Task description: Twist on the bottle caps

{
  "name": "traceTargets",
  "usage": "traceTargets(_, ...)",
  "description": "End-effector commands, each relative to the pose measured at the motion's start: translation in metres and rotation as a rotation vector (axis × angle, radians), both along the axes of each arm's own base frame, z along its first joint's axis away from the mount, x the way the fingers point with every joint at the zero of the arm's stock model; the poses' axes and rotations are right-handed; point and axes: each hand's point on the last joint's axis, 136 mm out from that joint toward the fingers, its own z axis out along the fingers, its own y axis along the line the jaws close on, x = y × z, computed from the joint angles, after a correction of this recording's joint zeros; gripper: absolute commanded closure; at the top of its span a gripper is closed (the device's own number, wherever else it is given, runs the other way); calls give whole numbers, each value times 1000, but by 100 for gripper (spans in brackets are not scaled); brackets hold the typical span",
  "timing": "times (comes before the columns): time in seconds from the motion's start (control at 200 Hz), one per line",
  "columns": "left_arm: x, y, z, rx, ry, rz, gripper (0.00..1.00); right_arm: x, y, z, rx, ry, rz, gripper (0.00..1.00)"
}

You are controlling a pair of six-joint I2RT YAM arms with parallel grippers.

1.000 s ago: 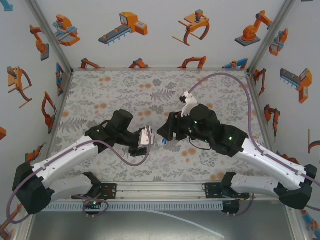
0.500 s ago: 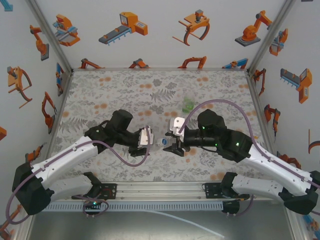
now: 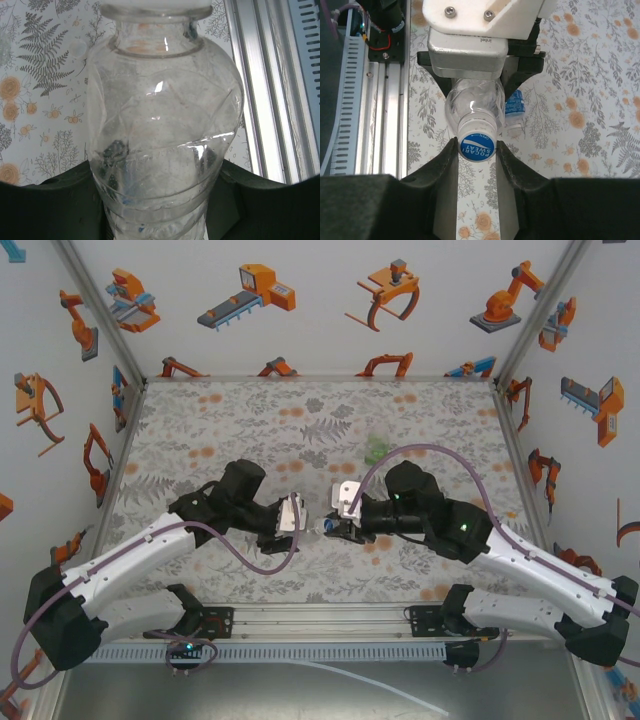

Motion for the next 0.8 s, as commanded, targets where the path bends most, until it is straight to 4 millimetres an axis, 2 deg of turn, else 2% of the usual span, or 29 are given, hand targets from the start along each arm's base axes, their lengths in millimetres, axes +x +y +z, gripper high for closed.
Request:
traceTargets(0.0,-4,-3,15,-52,-25,-30,100,7,5,-1,34,101,-79,81)
traceTargets(0.07,-4,-3,15,-51,-24,-30,100,23,4,0,78,249,-227,87)
traceTargets(0.165,-3,-3,15,-49,-27,-26,100,45,-3,-5,146,553,-496,97)
traceTargets(0.265,-1,-3,14,-42,-32,-19,100,59,-14,-25,224,920,-769,98)
traceTargets(0.381,1,-4,13,-38,-34,-15,100,62,-25,-58,331,1328,-1036,100)
traceTargets(0.436,1,-5,14,-38,-32,-16,100,62,-27,-71,367,1448,-1111,100)
traceTargets(0.576,0,-5,14,-41,-29,-20,100,69,-21,-68,396,1439,-1108,97)
traceTargets(0.641,0,-5,15,-42,-30,-21,100,72,-21,-59,388,1380,-1095,92)
traceTargets(0.711,-1,-5,15,-43,-30,-23,100,76,-24,-45,381,1280,-1071,80)
traceTargets(0.796,0,-5,15,-43,-30,-22,100,80,-32,-28,375,1135,-1044,60)
